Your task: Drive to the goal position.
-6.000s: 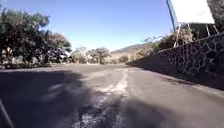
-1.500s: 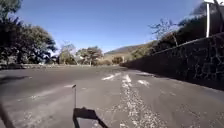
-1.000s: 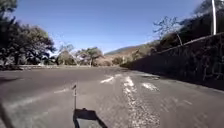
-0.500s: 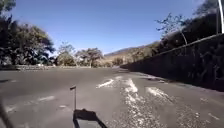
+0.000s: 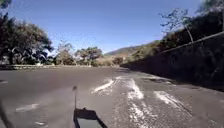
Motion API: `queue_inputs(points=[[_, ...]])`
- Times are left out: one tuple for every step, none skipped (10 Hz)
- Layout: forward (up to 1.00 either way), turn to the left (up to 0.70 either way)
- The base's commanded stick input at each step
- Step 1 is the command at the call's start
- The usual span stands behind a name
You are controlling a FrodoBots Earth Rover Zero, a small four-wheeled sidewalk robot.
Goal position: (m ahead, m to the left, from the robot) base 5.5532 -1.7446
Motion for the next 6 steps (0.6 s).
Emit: queue_inputs(points=[[1.0, 0.0], [1.0, 0.0], [1.0, 0.0], [1.0, 0.0], [1.0, 0.0], [1.0, 0.0]])
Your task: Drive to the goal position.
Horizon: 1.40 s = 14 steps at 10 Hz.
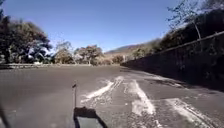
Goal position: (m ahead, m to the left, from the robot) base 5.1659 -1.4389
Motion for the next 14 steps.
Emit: queue_inputs(points=[[1.0, 0.0], [1.0, 0.0], [1.0, 0.0], [1.0, -0.11], [1.0, -0.22], [1.0, -0.21], [1.0, -0.09], [1.0, 0.0], [1.0, 0.0], [1.0, 0.0], [1.0, 0.0], [1.0, 0.0], [1.0, 0.0], [1.0, 0.0]])
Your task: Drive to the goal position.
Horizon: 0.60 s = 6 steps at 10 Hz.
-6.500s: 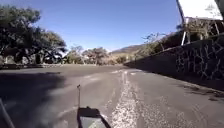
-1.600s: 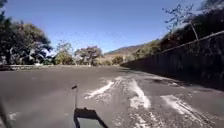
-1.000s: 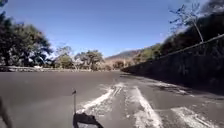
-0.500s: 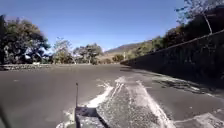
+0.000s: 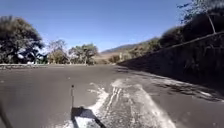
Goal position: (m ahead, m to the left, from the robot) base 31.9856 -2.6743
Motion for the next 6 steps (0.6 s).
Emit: queue_inputs(points=[[1.0, 0.0], [1.0, 0.0], [1.0, 0.0], [1.0, 0.0], [1.0, 0.0], [1.0, 0.0]])
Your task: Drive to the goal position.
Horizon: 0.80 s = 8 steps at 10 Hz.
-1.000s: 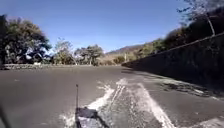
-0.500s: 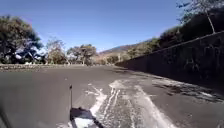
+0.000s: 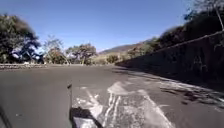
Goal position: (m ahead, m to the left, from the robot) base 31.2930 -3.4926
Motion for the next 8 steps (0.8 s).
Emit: queue_inputs(points=[[1.0, 0.0], [1.0, 0.0], [1.0, 0.0], [1.0, 0.0], [1.0, 0.0], [1.0, 0.0], [1.0, 0.0], [1.0, 0.0]])
